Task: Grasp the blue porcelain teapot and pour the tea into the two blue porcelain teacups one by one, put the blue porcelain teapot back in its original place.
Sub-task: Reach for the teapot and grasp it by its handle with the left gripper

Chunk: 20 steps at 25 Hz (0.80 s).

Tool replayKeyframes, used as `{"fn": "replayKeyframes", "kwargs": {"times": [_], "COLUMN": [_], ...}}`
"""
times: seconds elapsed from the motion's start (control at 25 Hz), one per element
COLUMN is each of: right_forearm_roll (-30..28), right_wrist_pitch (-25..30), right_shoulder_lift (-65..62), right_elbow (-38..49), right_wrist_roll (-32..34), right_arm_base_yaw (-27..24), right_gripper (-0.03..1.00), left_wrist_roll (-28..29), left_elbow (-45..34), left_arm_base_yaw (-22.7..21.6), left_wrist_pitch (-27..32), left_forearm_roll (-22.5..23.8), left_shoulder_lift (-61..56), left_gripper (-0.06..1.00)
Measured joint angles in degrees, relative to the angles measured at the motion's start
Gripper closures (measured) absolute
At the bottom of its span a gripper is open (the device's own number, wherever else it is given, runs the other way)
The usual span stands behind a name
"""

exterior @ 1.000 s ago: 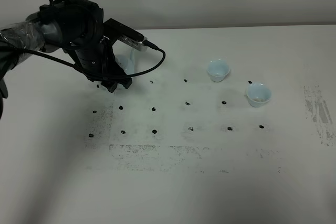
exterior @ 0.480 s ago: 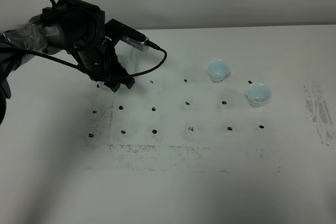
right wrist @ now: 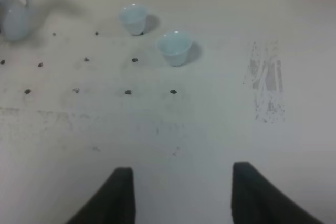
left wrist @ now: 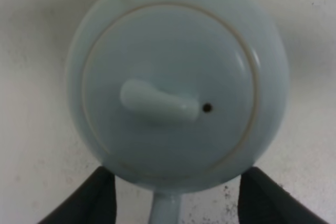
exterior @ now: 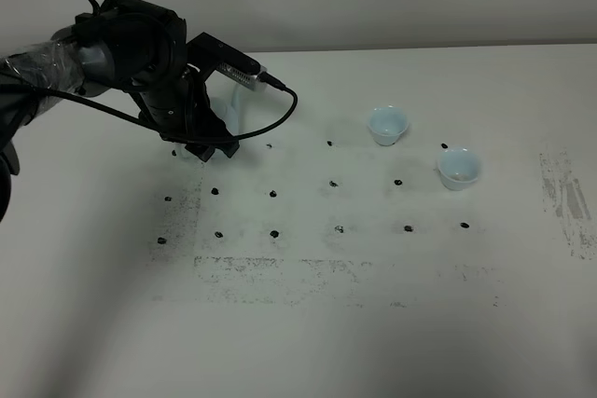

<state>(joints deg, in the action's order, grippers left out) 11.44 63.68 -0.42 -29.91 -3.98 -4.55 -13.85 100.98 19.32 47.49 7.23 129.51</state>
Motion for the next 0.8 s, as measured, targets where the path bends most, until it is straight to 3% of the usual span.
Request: {"fn": "replayKeyframes", "kwargs": {"times": [0.8], "right_forearm_roll": [0.0], "right_wrist_pitch": [0.0], "right_shoulder_lift": [0.0], "right_elbow": [0.0], "right_wrist_roll": [0.0], "right_arm_base_yaw": [0.0], "right_gripper": [0.52], "left_wrist_roll": [3.6], "left_elbow": [0.0], "left_arm_base_yaw": [0.0], "left_wrist_pitch": [2.4], "left_forearm_roll": [-0.2], "left_shoulder_lift": [0.0], "left_gripper": [0.42]}}
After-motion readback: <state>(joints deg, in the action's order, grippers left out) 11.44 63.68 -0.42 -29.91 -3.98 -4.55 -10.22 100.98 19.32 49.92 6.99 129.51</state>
